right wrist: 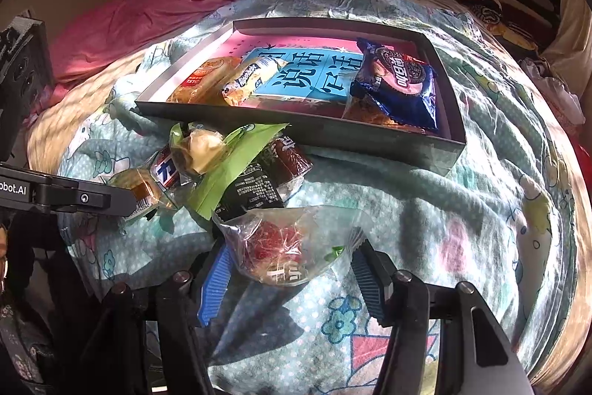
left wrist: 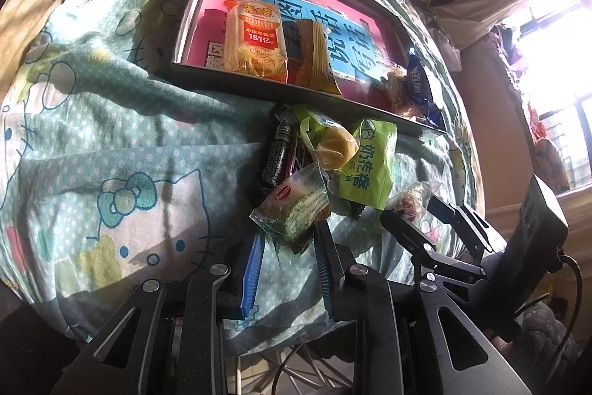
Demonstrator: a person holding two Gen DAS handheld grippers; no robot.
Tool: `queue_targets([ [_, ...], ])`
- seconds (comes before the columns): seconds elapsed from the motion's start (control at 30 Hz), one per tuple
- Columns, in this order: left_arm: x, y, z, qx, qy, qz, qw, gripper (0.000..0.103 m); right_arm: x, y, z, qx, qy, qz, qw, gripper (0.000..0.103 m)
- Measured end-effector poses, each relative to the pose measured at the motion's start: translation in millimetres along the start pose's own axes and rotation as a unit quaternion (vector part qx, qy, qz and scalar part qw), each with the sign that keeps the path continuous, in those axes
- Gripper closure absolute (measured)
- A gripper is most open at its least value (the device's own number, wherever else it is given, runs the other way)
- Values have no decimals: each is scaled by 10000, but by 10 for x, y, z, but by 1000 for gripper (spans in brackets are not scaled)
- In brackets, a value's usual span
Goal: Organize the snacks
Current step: 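Grasp the clear cake bag with the left gripper while the right grasps the clear red-candy bag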
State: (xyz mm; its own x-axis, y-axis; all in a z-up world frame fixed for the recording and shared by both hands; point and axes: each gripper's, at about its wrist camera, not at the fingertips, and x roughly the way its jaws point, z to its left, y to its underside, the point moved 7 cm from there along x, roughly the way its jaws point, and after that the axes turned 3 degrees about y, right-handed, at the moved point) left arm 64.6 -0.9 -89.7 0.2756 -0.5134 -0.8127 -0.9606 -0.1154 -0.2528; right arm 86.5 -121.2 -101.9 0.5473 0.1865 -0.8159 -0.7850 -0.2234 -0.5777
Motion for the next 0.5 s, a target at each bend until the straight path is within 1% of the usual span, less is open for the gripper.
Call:
queue_targets([
  [0.13, -36, -43, 6, 1, 55, -138, 9999, 75, 24, 6, -2, 30, 2, 31, 10000, 42],
  [0.2, -20, -70, 20, -82, 99, -174, 9998, 75, 34, 8, -1, 38, 2, 40, 10000, 42],
  [0.27, -1, -97, 12, -63, 72, -215, 9997, 75, 45, 6, 0, 43, 8, 50, 10000, 42],
  [0.37, 56, -126, -37, -33, 31, -191, 9998, 75, 58, 3, 2, 50, 18, 54, 10000, 42],
  [0.43, 105, -132, -63, -23, -43, -118, 9999, 71, 63, 1, 0, 62, 18, 57, 10000, 42],
  [0.5, 129, -137, -77, -3, -108, -95, 9999, 70, 68, 1, -3, 79, 10, 63, 9999, 41],
])
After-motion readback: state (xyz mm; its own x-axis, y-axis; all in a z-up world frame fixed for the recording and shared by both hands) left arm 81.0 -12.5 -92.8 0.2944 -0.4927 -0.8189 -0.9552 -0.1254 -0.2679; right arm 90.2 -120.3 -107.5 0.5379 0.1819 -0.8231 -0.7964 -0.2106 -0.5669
